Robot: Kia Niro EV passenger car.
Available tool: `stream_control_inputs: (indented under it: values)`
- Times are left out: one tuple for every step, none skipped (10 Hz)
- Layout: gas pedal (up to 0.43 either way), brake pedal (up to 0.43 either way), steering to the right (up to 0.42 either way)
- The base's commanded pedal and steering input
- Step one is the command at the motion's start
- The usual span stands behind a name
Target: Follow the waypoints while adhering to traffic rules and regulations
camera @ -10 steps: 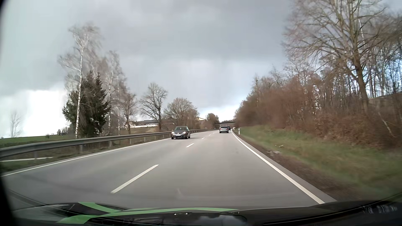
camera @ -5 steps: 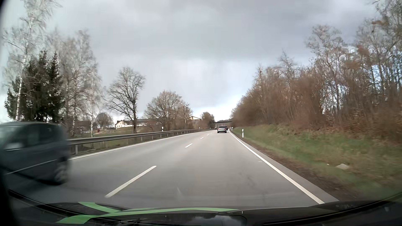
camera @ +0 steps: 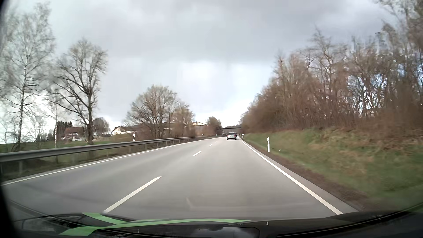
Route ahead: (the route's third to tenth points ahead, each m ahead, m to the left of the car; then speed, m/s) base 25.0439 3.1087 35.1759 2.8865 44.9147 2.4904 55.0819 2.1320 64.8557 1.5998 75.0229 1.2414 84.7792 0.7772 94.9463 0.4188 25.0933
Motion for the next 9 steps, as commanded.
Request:
stream_control_inputs:
  values:
    - [0.22, 0.0, 0.004]
    - [0.22, 0.0, 0.004]
    - [0.22, 0.0, 0.003]
    - [0.22, 0.0, 0.003]
    - [0.22, 0.0, 0.003]
    - [0.22, 0.0, 0.003]
    - [0.22, 0.0, 0.002]
    - [0.22, 0.0, 0.002]
    - [0.22, 0.0, 0.002]
